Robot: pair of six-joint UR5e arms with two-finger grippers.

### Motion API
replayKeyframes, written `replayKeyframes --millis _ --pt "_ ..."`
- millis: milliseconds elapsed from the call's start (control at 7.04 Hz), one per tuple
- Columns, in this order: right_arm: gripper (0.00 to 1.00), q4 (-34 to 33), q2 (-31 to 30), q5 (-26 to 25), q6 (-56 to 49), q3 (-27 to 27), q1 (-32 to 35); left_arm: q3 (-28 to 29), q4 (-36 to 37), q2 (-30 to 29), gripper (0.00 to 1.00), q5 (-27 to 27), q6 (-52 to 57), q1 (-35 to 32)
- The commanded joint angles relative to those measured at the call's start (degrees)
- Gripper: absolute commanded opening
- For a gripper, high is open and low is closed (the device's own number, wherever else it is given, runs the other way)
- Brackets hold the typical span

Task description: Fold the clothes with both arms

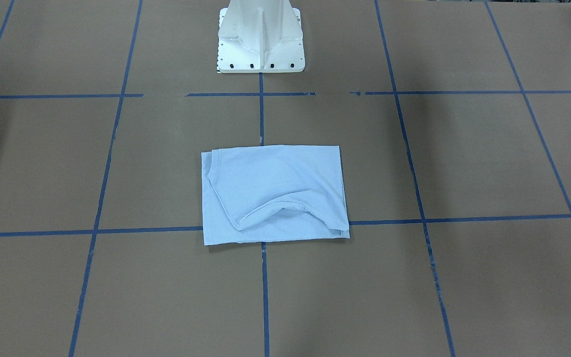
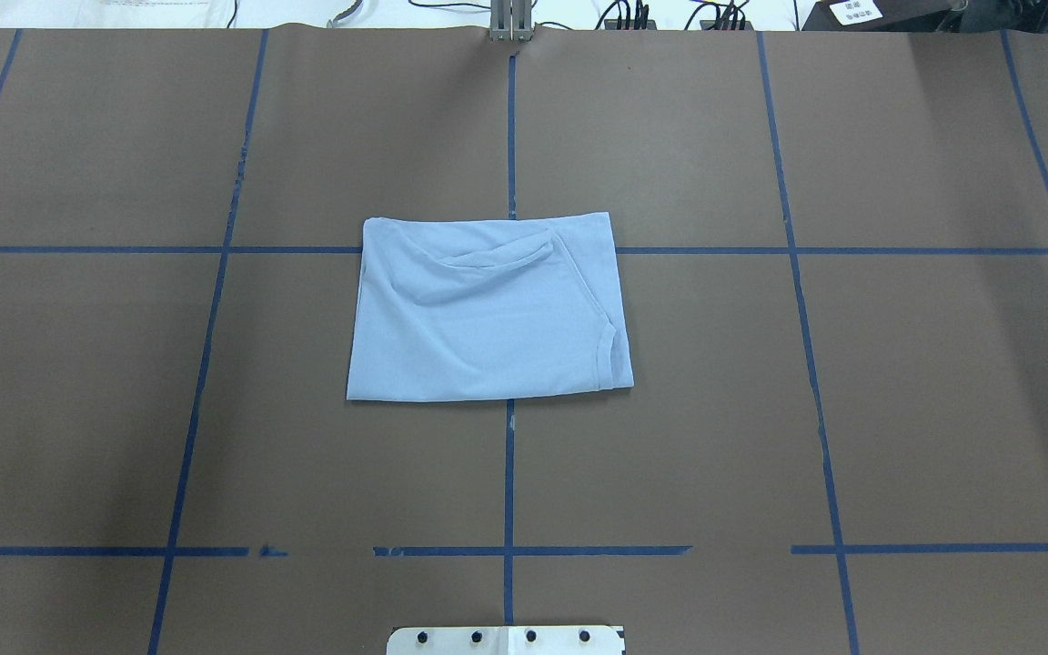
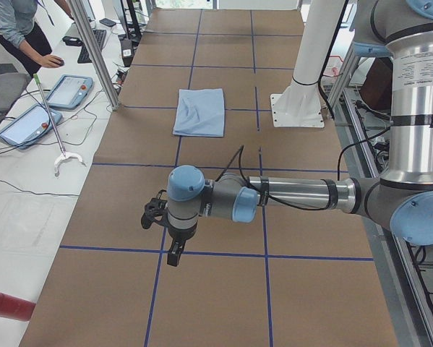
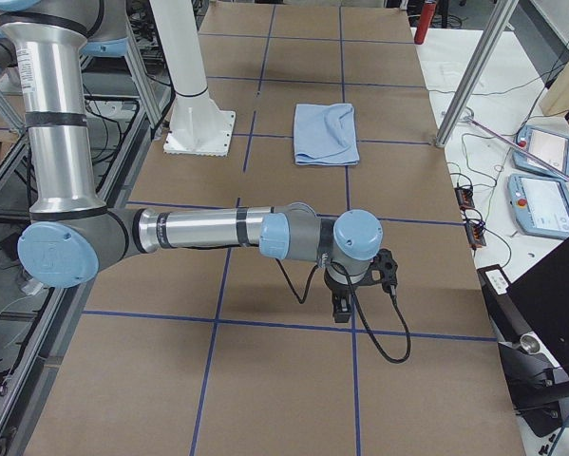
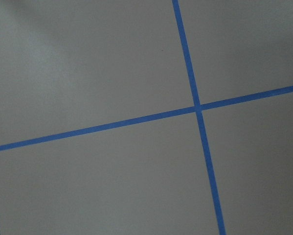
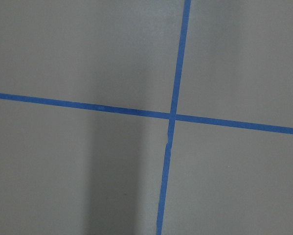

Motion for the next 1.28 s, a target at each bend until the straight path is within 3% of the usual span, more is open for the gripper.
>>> replayKeyframes --millis 0,568,852,1136 --pt "1.00 0.04 0.00 -0.10 1.06 0.20 -0.01 -1.49 -0.08 2.77 1.00 -3.09 -1.74 0.20" --pt "1.00 0.04 -2.19 -0.27 1.24 0.20 -0.01 -1.49 -0.27 2.78 1.00 -3.00 -1.39 0.20" --pt "1.00 7.72 -6.05 -0.63 1.94 0.02 -0.01 -1.57 -0.36 2.87 1.00 -3.00 -1.21 0.20" --pt "1.00 8.30 -5.98 -0.54 4.84 0.02 -0.10 -1.58 -0.36 2.78 1.00 -2.92 -1.30 0.20"
